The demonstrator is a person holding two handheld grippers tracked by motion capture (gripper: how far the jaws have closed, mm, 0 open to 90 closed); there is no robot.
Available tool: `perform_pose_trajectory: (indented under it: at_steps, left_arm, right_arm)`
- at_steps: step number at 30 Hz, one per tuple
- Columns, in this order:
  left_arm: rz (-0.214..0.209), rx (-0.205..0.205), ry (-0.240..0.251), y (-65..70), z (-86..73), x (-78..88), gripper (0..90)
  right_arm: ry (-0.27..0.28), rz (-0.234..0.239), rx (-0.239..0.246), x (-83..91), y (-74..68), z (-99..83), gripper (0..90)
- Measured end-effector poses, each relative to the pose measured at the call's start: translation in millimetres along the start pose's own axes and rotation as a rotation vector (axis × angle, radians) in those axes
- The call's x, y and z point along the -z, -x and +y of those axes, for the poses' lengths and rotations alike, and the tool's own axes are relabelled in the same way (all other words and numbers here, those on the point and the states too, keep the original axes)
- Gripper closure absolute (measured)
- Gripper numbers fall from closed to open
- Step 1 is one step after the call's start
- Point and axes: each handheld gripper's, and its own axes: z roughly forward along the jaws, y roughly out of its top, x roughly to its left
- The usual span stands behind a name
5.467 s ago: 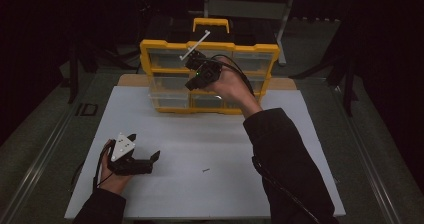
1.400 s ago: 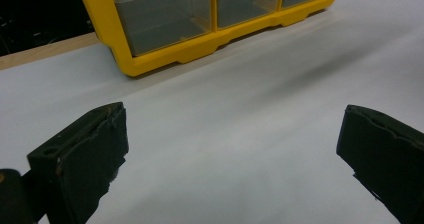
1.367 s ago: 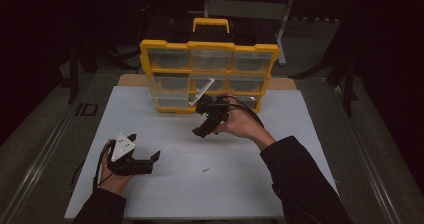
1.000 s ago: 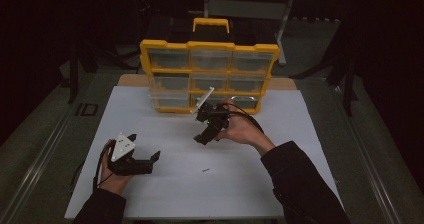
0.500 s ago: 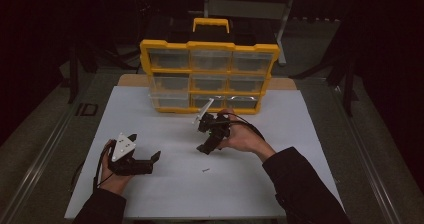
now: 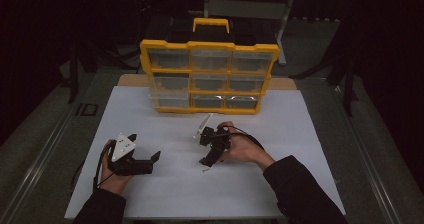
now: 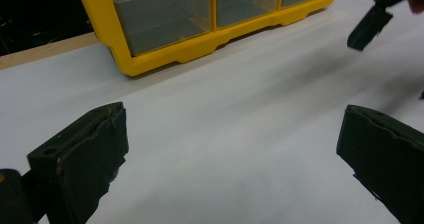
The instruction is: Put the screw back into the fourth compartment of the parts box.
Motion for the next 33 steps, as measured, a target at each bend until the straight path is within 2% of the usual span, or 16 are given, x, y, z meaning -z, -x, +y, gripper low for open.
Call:
perform_pose_trajectory:
  at_steps: [11,15,18,25,33]
  left_arm:
    - [0.001,0.000,-0.001,0.2,0.0,0.0,0.8]
    - [0.000,-0.004,-0.001,-0.1,0.0,0.0,0.8]
    - [0.001,-0.002,-0.001,-0.3,0.0,0.1,0.8]
    - [0.001,0.000,-0.001,0.2,0.0,0.2,0.8]
    - [0.001,-0.002,-0.003,0.6,0.0,0.1,0.8]
  right_arm:
    - [-0.046,0.034,0.038,-25.7,-12.3,-8.4,15.5]
    - [-0.071,0.025,0.052,-34.1,-15.7,-8.7,17.1]
    - [-0.074,0.022,0.052,-36.5,-15.2,-8.3,21.7]
    - [-0.062,0.025,0.039,-31.9,-10.7,-8.2,47.5]
    - [-0.076,0.005,0.014,-29.3,-8.0,-9.4,71.4]
